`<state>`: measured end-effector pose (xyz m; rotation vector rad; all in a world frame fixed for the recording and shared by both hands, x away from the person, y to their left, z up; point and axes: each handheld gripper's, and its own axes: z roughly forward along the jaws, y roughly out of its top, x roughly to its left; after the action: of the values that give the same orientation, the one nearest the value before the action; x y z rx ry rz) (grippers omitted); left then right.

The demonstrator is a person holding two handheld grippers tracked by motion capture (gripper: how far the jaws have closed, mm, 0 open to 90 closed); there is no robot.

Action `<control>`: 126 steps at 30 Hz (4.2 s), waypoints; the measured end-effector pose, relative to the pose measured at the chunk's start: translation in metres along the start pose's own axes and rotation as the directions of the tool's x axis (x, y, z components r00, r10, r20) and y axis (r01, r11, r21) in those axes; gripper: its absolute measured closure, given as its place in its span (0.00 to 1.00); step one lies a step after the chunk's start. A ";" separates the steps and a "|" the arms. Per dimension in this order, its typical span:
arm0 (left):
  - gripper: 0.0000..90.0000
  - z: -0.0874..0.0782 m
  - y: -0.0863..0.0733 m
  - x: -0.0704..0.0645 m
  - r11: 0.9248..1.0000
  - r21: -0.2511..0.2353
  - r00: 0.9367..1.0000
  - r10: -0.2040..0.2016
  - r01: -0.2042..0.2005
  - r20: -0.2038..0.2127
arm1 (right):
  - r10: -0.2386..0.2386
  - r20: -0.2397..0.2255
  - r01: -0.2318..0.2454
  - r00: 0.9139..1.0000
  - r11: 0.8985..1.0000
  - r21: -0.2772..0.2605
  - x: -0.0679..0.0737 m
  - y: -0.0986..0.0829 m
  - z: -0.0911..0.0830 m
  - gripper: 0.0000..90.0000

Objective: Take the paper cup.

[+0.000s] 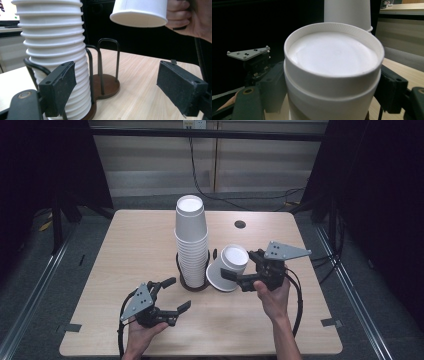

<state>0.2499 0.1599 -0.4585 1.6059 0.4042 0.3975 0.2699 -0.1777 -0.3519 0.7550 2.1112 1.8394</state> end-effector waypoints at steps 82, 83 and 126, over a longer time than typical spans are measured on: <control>0.15 0.043 -0.018 -0.017 0.996 0.088 0.979 -0.018 0.000 0.203 | 0.084 -0.161 -0.074 0.983 0.995 0.066 0.025 -0.082 0.057 0.24; 0.16 0.044 -0.018 -0.017 0.996 0.090 0.979 -0.010 -0.008 0.203 | 0.078 -0.162 -0.068 0.984 0.996 0.066 0.025 -0.082 0.057 0.23; 0.20 0.037 -0.007 -0.002 0.959 0.267 0.972 0.027 -0.092 0.235 | 0.060 -0.123 -0.038 0.991 0.984 0.176 0.016 -0.085 0.031 0.15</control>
<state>0.2659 0.1268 -0.4681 1.9178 0.2411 0.2019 0.2531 -0.1486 -0.4373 0.7522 2.3795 1.7896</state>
